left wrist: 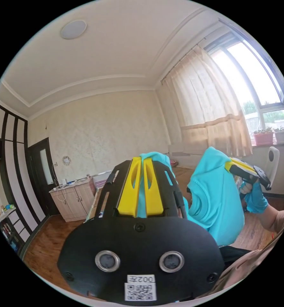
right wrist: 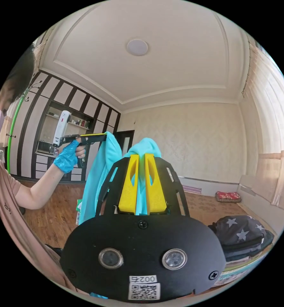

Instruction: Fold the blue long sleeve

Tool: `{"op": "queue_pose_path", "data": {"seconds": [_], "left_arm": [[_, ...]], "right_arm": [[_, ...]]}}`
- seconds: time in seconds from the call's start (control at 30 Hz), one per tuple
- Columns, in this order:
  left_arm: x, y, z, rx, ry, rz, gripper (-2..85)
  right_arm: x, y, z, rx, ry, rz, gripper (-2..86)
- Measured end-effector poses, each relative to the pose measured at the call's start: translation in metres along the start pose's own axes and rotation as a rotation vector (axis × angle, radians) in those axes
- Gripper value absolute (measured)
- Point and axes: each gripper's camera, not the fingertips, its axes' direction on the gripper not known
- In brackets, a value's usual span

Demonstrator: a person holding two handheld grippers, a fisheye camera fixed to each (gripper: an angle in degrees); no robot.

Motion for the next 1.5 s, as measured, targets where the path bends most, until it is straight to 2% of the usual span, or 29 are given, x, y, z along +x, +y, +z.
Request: {"op": "queue_pose_path", "data": {"seconds": [0.2,0.57,0.87,1.13,1.27,1.5], "left_arm": [[-0.01,0.02,0.06,-0.113,0.03,-0.038,-1.0],[-0.03,0.117,0.243,-0.363,0.065,-0.138,-1.0],[-0.062,0.173,0.404,-0.47,-0.016,-0.198,-1.0],[-0.072,0.242,0.547,-0.676,-0.037,-0.202,-1.0],[-0.072,0.29,0.61,-0.849,0.042,-0.297,-1.3],[-0.055,0.318,0.637,-0.837,0.117,-0.312,-1.5]], "right_arm": [[0.017,0.029,0.041,-0.097,0.063,0.017,3.4],[0.074,0.146,0.164,-0.336,0.113,0.041,3.5],[0.175,0.266,0.289,-0.512,0.223,0.146,3.7],[0.258,0.409,0.391,-0.814,0.288,0.237,4.4],[0.28,0.461,0.411,-0.914,0.302,0.275,2.6],[0.283,0.515,0.405,-0.966,0.22,0.195,2.3]]}}
